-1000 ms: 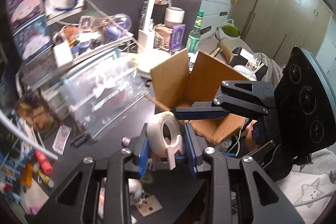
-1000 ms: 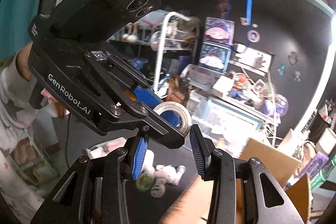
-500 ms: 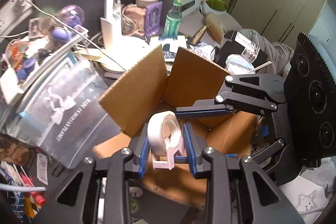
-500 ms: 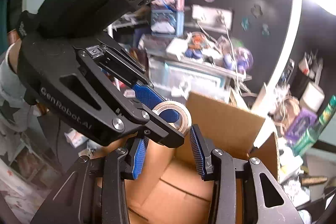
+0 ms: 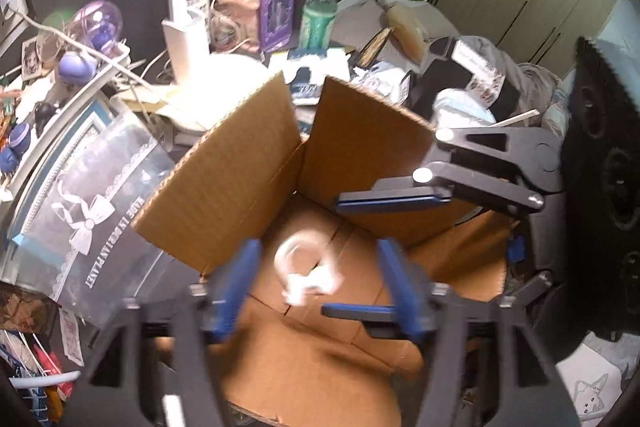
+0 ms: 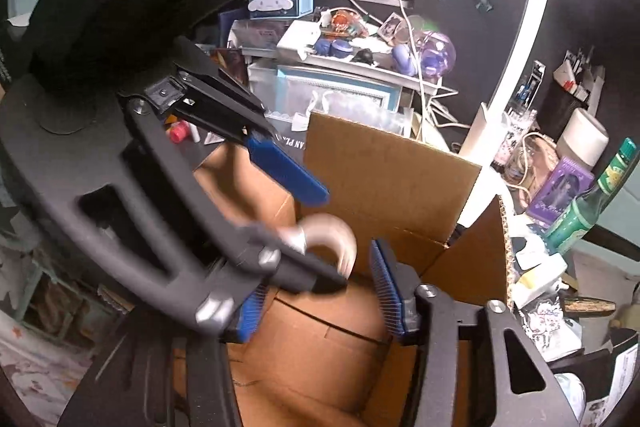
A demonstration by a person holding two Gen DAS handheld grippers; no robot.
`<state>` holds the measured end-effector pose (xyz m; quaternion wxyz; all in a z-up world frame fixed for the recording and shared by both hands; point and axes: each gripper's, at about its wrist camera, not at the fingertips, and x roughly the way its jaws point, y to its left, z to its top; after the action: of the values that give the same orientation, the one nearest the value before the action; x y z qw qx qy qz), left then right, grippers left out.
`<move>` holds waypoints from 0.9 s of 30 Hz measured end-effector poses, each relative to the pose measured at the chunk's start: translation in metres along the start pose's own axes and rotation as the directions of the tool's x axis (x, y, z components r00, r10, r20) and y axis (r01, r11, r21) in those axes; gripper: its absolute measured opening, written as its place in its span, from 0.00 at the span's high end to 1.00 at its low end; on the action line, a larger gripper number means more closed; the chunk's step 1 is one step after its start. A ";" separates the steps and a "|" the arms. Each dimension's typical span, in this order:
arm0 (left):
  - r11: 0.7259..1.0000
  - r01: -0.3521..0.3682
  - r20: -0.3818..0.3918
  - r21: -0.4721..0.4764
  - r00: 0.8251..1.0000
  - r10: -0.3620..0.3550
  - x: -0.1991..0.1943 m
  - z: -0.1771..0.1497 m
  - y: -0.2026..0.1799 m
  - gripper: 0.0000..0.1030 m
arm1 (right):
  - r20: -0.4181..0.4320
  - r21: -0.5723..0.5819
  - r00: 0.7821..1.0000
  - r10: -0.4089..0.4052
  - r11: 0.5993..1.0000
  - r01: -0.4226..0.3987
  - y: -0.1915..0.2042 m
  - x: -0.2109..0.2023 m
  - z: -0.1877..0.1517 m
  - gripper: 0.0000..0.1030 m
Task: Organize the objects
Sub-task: 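Carry the tape roll into the cardboard box and open the right gripper, then withdraw the right gripper from the box back over the desk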
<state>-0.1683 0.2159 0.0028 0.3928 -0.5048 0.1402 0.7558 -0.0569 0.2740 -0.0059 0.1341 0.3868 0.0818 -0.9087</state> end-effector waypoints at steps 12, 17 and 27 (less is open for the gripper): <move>1.000 -0.007 0.208 0.008 0.978 0.005 -0.075 -0.036 0.002 0.18 | 0.175 -0.053 0.983 0.062 0.997 -0.054 0.031 -0.025 0.008 0.56; 0.998 -0.030 0.353 -0.050 0.934 0.046 -0.130 -0.080 0.015 0.10 | 0.245 -0.163 0.956 0.159 0.979 -0.121 0.080 -0.033 0.011 0.56; 0.948 -0.141 0.462 -0.286 0.846 0.266 -0.166 -0.193 0.062 0.01 | 0.158 -0.273 0.909 0.386 0.902 -0.335 0.169 0.020 0.009 0.55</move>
<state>-0.0576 -0.0172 0.0490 0.2683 -0.3202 -0.0048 0.9085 -0.0245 0.1077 -0.0222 0.3544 0.2790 0.1032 -0.8865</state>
